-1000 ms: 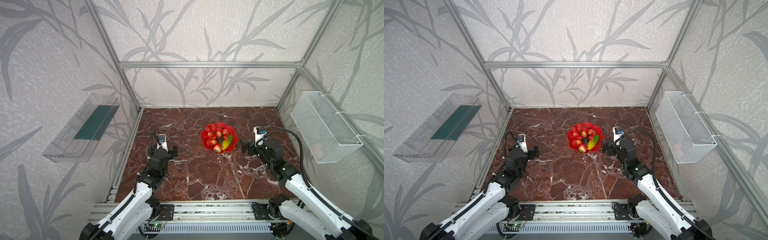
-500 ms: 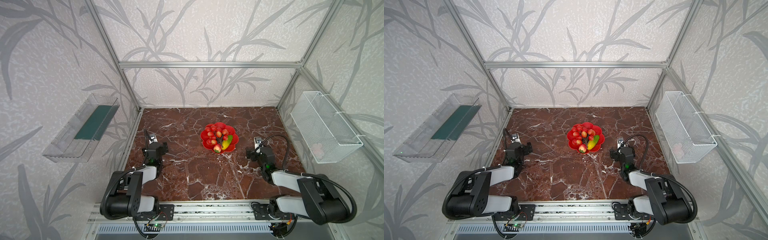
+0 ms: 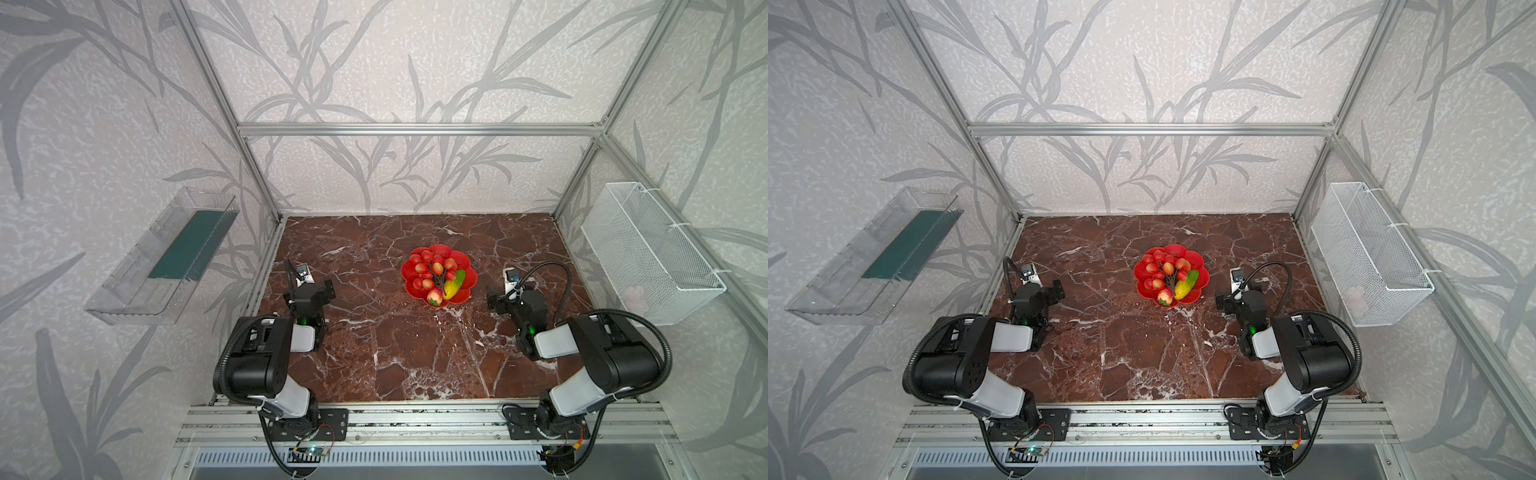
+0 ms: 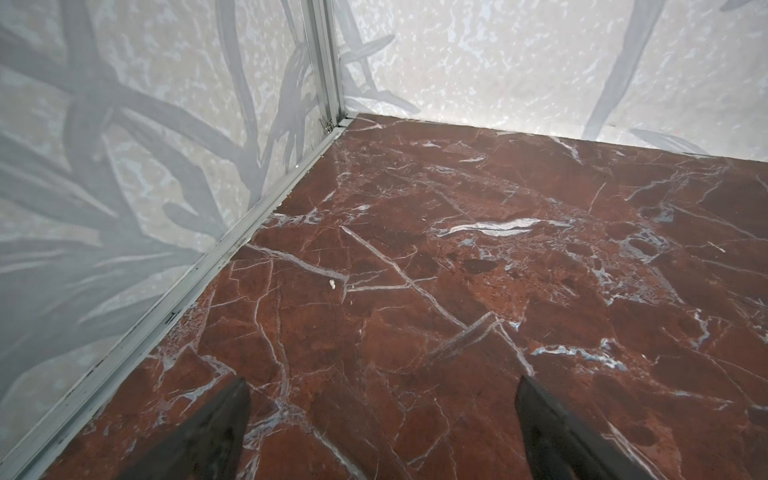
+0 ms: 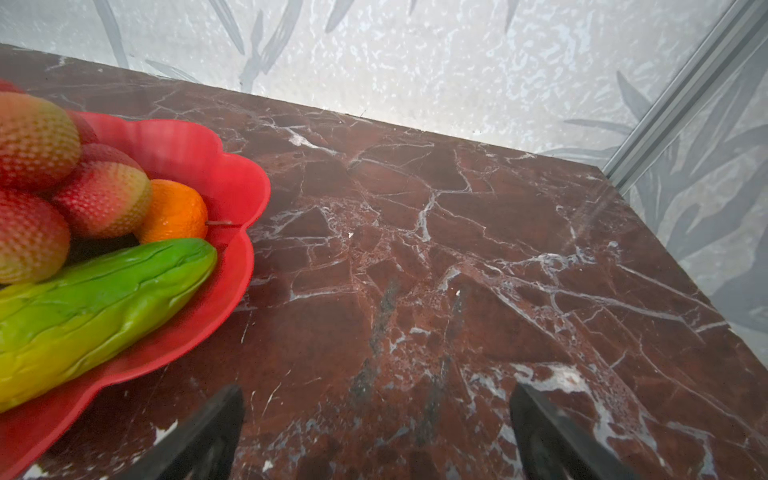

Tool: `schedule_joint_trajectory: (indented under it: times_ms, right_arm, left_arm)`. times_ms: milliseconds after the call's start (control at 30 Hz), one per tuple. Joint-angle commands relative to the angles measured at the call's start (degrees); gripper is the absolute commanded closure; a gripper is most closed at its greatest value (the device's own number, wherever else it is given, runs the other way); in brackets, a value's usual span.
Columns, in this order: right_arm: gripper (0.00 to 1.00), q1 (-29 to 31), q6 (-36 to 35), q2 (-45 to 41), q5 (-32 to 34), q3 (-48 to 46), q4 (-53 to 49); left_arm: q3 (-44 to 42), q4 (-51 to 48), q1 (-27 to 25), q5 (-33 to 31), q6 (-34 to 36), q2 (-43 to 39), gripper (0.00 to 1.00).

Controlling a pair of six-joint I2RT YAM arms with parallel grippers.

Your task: Place and organize the fake fruits in the fruit bowl

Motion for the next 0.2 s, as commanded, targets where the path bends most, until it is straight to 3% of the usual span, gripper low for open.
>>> schedule_joint_trajectory:
  times_ms: [0,167]
  right_arm:
    - [0.01,-0.08,-0.42,0.45,-0.39,0.51,3.99]
    - [0.01,-0.08,-0.51,0.12,-0.82,0.78,3.11]
  left_arm:
    - [0.73,1.31,-0.13,0.55,0.88,-0.06,0.01]
    - [0.84,2.41,0.24,1.98,1.42,0.67,0.01]
